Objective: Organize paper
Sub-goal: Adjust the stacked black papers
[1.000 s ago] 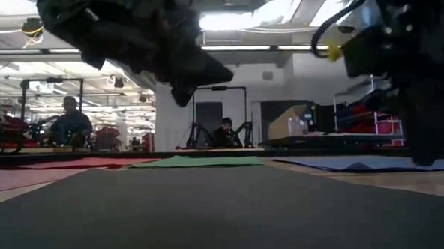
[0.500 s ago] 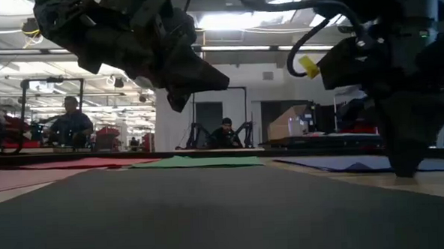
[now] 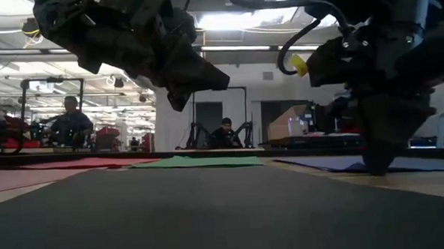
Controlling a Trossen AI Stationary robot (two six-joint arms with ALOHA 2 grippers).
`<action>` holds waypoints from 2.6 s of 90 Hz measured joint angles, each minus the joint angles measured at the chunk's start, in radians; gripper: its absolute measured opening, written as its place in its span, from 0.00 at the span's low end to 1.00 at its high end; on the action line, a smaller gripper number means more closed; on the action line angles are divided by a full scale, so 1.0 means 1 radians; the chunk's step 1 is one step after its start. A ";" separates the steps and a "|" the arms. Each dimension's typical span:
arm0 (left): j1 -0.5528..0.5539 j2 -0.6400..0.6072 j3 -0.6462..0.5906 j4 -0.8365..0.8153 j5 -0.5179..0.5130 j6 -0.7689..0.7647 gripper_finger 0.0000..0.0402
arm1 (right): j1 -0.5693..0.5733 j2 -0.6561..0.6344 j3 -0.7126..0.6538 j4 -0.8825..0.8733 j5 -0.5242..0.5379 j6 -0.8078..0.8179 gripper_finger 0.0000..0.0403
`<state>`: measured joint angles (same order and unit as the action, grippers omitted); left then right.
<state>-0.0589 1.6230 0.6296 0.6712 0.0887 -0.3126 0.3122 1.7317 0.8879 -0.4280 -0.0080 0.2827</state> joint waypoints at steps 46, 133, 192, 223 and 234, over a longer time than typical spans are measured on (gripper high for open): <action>0.000 0.000 0.000 -0.001 0.000 -0.001 0.00 | -0.027 0.000 -0.004 0.017 0.009 -0.043 0.00; -0.013 0.001 0.000 -0.001 0.001 0.005 0.00 | -0.041 0.001 -0.006 0.036 0.031 -0.056 0.00; -0.212 0.001 0.063 -0.280 0.050 0.019 0.00 | -0.049 -0.023 0.020 -0.008 0.006 -0.081 0.00; -0.349 0.001 0.236 -1.005 -0.183 -0.026 0.00 | 0.035 -0.026 0.040 -0.049 -0.028 -0.008 0.00; -0.349 0.001 0.243 -1.103 -0.190 -0.075 0.00 | 0.056 -0.006 0.042 -0.047 -0.033 0.006 0.00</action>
<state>-0.4084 1.6241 0.8722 -0.4320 -0.1009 -0.3874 0.3681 1.7253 0.9295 -0.4746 -0.0406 0.2882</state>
